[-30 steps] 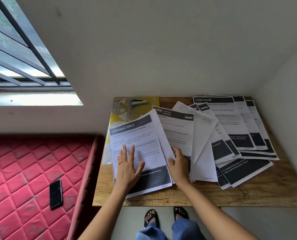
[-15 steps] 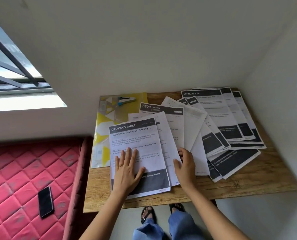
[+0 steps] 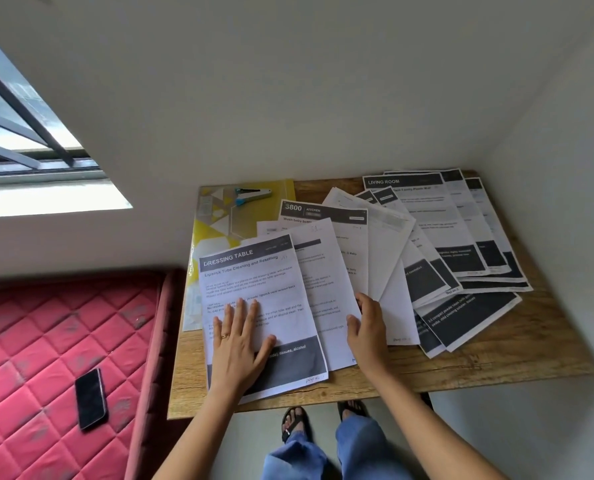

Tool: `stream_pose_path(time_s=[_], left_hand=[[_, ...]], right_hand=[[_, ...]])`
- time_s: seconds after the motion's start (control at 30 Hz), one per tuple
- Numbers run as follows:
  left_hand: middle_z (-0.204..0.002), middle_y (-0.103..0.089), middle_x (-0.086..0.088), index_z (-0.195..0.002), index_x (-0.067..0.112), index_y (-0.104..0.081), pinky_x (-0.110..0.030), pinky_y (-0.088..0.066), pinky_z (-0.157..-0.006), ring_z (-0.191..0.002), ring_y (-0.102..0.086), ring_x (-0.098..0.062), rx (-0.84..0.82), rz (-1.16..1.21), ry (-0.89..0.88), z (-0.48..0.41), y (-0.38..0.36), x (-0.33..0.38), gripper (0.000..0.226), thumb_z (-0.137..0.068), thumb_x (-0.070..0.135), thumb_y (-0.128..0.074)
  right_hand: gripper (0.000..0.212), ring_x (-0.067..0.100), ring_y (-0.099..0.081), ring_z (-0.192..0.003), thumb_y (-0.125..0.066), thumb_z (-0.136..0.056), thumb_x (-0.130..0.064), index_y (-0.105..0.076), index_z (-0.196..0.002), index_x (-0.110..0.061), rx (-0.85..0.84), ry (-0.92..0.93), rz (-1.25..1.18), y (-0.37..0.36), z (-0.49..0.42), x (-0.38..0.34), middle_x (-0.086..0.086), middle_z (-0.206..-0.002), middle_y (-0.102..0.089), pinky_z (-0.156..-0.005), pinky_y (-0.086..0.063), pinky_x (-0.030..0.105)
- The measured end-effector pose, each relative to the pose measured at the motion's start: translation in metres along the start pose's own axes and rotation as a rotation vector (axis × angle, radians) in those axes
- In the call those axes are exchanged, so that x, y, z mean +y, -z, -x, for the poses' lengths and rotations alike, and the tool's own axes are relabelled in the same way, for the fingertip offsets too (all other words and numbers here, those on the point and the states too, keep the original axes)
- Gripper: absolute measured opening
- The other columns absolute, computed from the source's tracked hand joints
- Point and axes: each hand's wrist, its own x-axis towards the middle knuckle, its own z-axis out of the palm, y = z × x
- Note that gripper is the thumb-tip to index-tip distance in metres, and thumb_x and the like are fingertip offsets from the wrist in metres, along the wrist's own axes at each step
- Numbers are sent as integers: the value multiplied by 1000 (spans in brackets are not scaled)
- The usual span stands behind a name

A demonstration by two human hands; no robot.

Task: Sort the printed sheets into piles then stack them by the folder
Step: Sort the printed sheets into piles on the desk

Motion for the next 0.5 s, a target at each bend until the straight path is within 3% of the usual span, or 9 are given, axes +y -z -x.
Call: stream_pose_path(time_s=[0.13, 0.2, 0.37, 0.5], left_hand=[[-160, -10, -4, -153, 24, -18, -38, 10, -118, -148, 2, -23, -9, 2, 19, 8, 3, -10, 83, -89, 74, -11], [-160, -11, -4, -153, 24, -19, -39, 9, -118, -148, 2, -23, -8, 16, 26, 11, 4, -14, 84, -88, 75, -11], [-160, 2, -1, -153, 27, -9, -38, 15, -117, -148, 10, -23, 17, 45, 7, 11, 10, -11, 85, -84, 78, -9], [-160, 2, 0, -153, 27, -8, -33, 20, -116, -148, 8, -21, 22, 75, -46, 7, 12, 0, 82, -87, 76, -14]], right_hand=[[41, 13, -46, -117, -52, -93, -2, -43, -134, -3, 3, -7, -30, 2, 0, -2, 11, -130, -50, -95, -42, 22], [39, 17, -52, -115, -53, -92, 1, -47, -130, -3, 29, -2, -32, 2, -1, -2, 11, -126, -55, -92, -45, 22], [32, 12, -58, -101, -54, -91, 4, -53, -121, -5, 59, 27, -72, 5, 4, -8, 5, -112, -62, -74, -45, 2], [30, 12, -60, -95, -54, -90, 4, -53, -119, -5, 58, 46, -104, 6, 8, -13, -4, -104, -59, -71, -45, 1]])
